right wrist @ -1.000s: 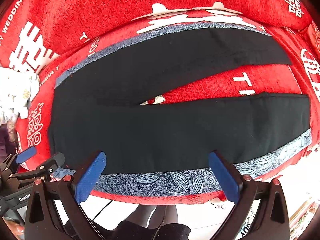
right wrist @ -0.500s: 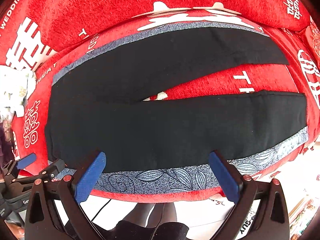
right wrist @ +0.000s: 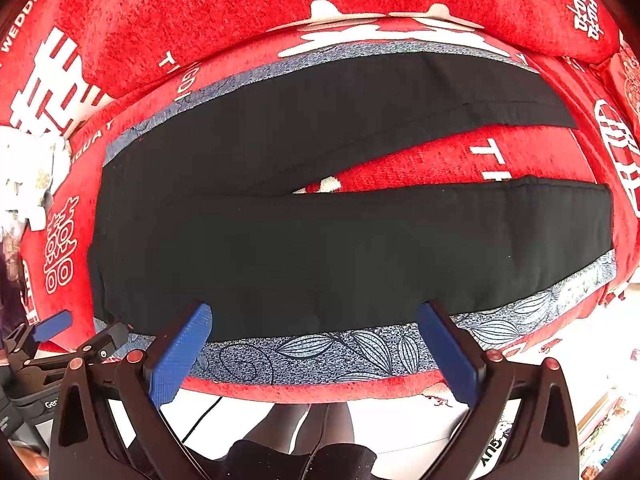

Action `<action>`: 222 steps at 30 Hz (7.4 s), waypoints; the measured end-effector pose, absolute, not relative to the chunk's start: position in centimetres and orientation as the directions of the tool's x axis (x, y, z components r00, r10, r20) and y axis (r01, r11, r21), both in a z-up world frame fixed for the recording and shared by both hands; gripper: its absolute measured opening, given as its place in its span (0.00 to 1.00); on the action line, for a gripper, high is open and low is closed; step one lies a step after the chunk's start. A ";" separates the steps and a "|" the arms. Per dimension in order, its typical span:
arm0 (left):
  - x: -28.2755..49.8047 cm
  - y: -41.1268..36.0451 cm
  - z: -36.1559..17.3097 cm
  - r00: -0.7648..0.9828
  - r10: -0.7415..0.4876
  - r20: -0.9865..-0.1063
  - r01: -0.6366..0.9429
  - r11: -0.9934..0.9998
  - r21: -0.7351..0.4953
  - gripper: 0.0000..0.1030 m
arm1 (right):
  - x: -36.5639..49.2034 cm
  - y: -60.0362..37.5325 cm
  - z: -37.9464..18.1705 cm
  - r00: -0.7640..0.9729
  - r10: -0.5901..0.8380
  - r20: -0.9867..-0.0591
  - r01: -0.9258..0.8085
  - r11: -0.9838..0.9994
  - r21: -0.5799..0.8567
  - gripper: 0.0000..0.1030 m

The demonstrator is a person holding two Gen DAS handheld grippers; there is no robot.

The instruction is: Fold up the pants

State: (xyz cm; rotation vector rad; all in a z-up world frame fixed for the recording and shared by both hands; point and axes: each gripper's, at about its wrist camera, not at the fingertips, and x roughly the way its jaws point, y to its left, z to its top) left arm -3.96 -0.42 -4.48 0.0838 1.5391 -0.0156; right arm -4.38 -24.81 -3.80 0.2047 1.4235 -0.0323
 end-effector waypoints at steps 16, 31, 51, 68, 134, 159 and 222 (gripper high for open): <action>-4.3 -0.4 -4.6 0.029 0.052 -0.998 0.067 0.996 0.054 1.00 | -4.7 -24.5 -3.8 0.154 0.101 -0.983 0.146 0.982 0.124 1.00; -5.1 -0.4 -4.2 0.040 0.054 -0.998 0.086 0.995 0.058 1.00 | -5.1 -24.6 -3.2 0.158 0.088 -0.983 0.161 0.980 0.114 1.00; -5.9 0.6 -5.3 0.054 0.069 -0.996 0.075 0.995 0.072 1.00 | -6.3 -23.7 -3.2 0.177 0.070 -0.982 0.158 0.982 0.098 1.00; -5.9 2.8 -7.7 0.070 0.033 -0.997 -0.066 0.997 0.028 1.00 | -6.5 -26.1 -6.2 0.180 0.276 -0.944 0.153 0.940 0.304 1.00; -2.0 14.4 -1.4 0.305 -0.310 -0.901 -0.324 0.855 -0.404 0.66 | 14.6 -31.7 -11.8 0.194 0.817 -0.543 0.255 0.492 0.832 0.09; 12.7 8.0 -10.5 0.241 -0.105 -0.965 -0.268 0.948 -0.170 0.72 | 19.0 -29.6 -11.4 0.087 0.733 -0.674 0.159 0.658 0.736 0.80; 15.6 -33.7 -13.1 0.026 -0.196 -0.980 0.233 0.955 -0.185 0.72 | 8.2 -68.0 -13.5 0.436 0.474 -0.765 0.559 0.523 0.644 0.08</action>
